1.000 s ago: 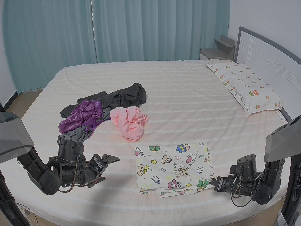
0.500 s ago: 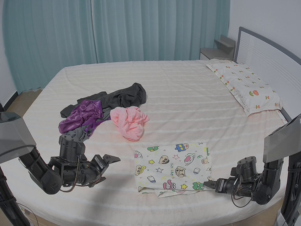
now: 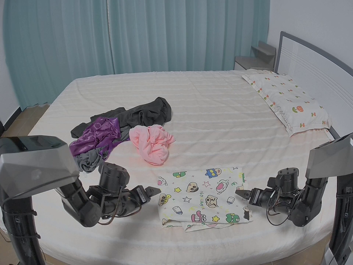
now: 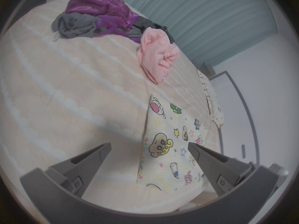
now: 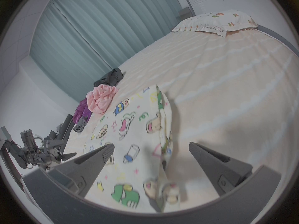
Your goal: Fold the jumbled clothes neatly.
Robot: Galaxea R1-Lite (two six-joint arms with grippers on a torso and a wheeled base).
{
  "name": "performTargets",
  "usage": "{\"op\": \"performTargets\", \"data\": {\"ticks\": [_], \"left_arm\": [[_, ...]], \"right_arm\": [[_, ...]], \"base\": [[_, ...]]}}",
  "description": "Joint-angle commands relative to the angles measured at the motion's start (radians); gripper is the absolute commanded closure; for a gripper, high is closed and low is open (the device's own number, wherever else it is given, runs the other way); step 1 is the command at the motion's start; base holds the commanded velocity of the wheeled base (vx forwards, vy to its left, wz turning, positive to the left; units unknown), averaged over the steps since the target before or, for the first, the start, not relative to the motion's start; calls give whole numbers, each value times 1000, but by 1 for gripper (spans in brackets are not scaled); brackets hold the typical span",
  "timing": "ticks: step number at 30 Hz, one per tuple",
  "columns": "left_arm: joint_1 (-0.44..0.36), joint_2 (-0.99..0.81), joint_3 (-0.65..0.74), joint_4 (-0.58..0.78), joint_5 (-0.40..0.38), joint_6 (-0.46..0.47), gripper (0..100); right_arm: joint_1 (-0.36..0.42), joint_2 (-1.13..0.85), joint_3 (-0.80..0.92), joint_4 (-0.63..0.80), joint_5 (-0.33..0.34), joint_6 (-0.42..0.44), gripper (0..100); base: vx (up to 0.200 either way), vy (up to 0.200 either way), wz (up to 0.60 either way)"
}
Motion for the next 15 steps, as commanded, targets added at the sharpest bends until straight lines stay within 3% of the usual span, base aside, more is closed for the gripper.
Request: {"op": "performTargets", "data": {"ticks": [1,5,15], "left_arm": [[-65,155,-95,-75,46,41,0],[-71,177,-143,-84,40,51,0],[-88,215,-198,-71,40,120,0]], "right_arm": [[1,89,-104,46,18,0,0],[7,94,-127,49,52,1,0],[27,115,-179,67,53,0,0]], "base": [[0,0,0],[0,0,0],[0,0,0]]}}
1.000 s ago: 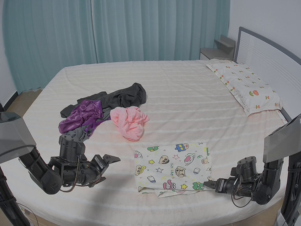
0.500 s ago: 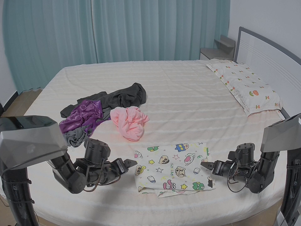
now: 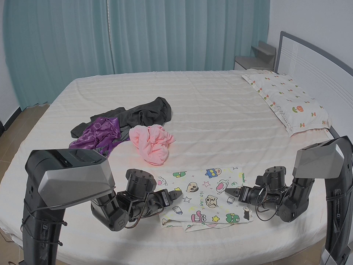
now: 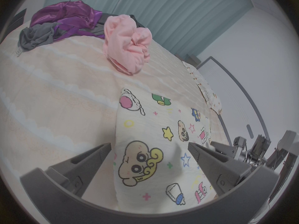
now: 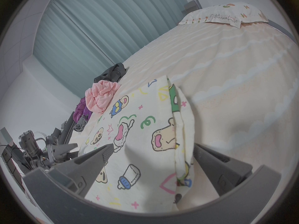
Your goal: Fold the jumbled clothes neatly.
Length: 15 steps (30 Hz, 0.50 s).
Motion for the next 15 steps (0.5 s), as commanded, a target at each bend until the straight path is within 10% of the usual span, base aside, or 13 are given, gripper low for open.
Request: {"op": "performTargets", "data": {"ticks": [1,2,3,15], "left_arm": [[-6,25,-23,9,0,2,100],[-9,26,-33,23,-1,2,100],[-12,26,-43,37,-1,2,100],[-15,17,-41,61,9,-4,100]], "right_arm": [[6,14,-17,11,0,-1,0],[11,14,-30,31,2,-1,0],[12,14,-40,39,2,0,100],[18,26,-62,40,0,4,100]], "base": [[0,0,0],[0,0,0],[0,0,0],[0,0,0]]}}
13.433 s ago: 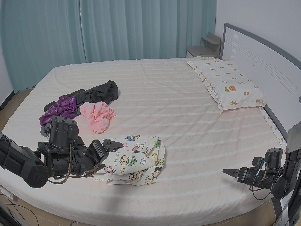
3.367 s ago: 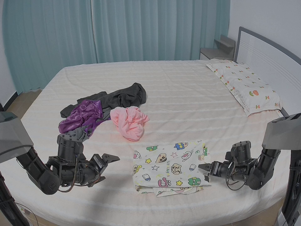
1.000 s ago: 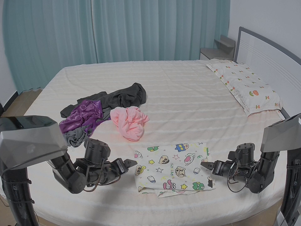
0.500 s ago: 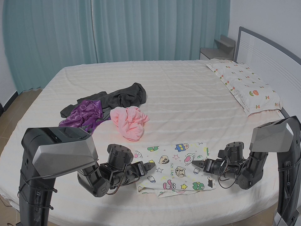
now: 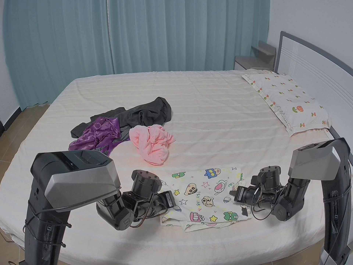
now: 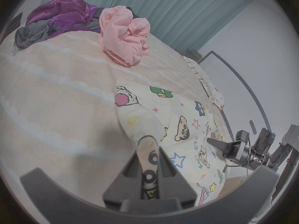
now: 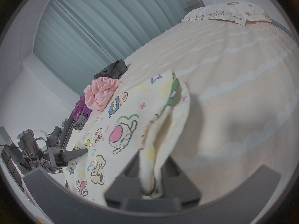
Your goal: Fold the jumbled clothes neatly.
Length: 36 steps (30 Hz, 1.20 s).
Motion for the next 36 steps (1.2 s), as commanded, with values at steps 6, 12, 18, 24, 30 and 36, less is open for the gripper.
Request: {"op": "performTargets", "data": {"ticks": [6,12,18,24,30,36], "left_arm": [[6,-41,20,8,3,-51,100],[6,-56,32,10,3,-51,100],[6,-68,59,1,3,-51,100],[9,-88,64,1,3,-51,100],[7,-96,76,1,3,-51,100],[9,-105,81,1,3,-51,100]], "right_arm": [[1,1,-2,-2,-2,3,100],[1,0,-2,0,-2,3,100],[1,-4,-1,0,-2,3,100],[2,-4,2,-2,-3,3,100],[2,-5,4,-5,-5,3,100],[4,-8,5,-8,-5,5,100]], "base": [[0,0,0],[0,0,0],[0,33,0],[0,200,0],[0,200,0],[0,200,0]]}}
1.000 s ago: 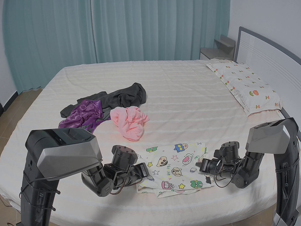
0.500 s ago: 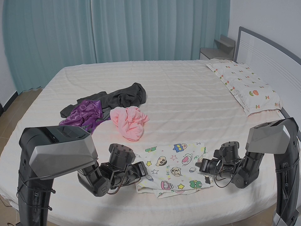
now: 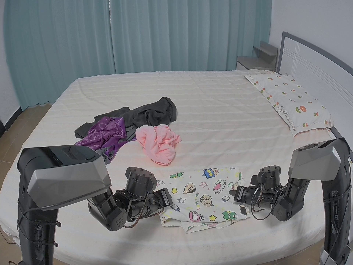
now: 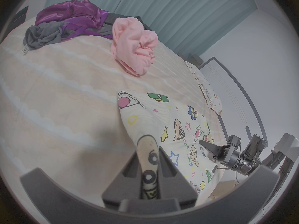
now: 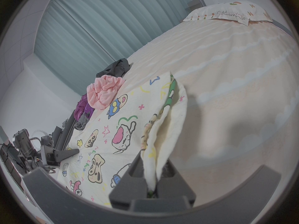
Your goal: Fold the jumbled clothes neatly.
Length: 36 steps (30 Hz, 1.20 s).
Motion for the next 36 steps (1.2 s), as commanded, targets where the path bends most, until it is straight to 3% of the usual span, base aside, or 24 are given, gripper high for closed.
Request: {"op": "performTargets", "data": {"ticks": [1,32,36], "left_arm": [[0,-13,13,0,0,0,100],[-3,-15,45,-3,-1,-2,100],[-6,-9,58,-5,-4,-6,100]], "right_arm": [[2,-5,0,-2,0,0,100],[2,-26,23,-2,-2,-1,100],[5,-26,32,-2,-2,-1,100]], "base": [[0,200,0],[0,200,0],[0,0,0]]}}
